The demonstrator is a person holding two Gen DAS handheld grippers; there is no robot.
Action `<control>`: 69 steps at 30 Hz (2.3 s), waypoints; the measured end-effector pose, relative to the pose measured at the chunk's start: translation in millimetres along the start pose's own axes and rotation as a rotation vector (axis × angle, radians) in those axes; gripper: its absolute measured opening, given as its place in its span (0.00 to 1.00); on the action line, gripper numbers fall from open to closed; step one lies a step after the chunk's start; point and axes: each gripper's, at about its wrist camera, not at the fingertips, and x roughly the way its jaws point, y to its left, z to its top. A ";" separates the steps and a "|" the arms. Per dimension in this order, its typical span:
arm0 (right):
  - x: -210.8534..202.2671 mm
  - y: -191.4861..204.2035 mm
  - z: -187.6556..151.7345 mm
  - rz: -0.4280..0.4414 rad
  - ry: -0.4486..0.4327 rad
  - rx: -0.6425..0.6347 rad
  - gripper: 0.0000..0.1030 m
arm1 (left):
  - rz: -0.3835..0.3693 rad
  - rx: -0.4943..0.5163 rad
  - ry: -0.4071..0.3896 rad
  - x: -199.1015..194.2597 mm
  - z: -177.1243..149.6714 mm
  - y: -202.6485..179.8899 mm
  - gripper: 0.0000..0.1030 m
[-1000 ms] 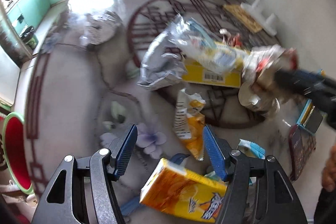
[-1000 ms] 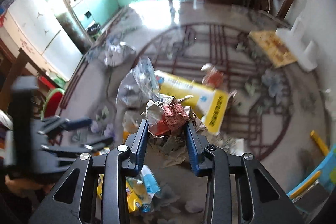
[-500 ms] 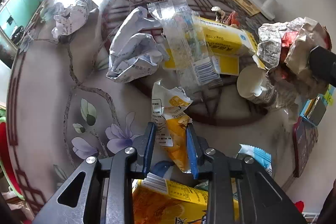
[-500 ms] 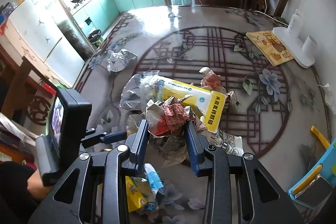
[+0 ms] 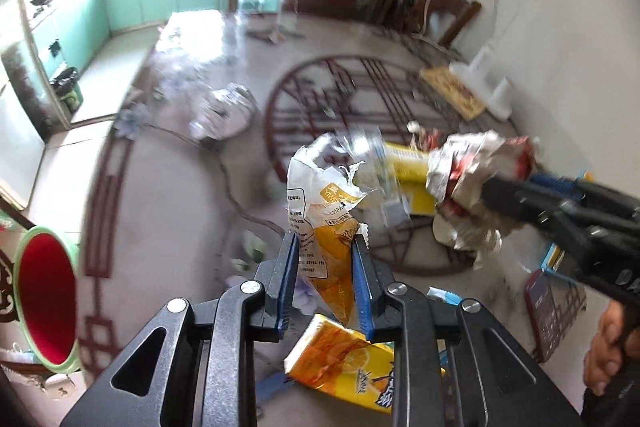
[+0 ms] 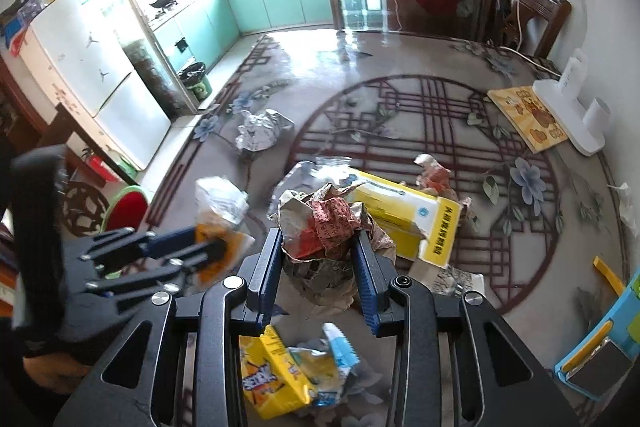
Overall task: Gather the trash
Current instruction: 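Carry the crumpled paper and snack bag over the red bucket with both tools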
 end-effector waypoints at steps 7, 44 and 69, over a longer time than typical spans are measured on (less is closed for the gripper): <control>1.7 24.7 3.5 0.009 -0.002 -0.034 0.33 | 0.030 -0.047 -0.067 -36.3 -1.2 30.6 0.23; 6.9 157.7 16.0 0.012 -0.039 -0.154 0.34 | 0.081 -0.201 -0.182 -127.5 -37.1 159.9 0.23; 35.8 239.2 28.8 0.076 -0.022 -0.244 0.34 | 0.173 -0.345 -0.189 -149.9 -62.8 262.1 0.23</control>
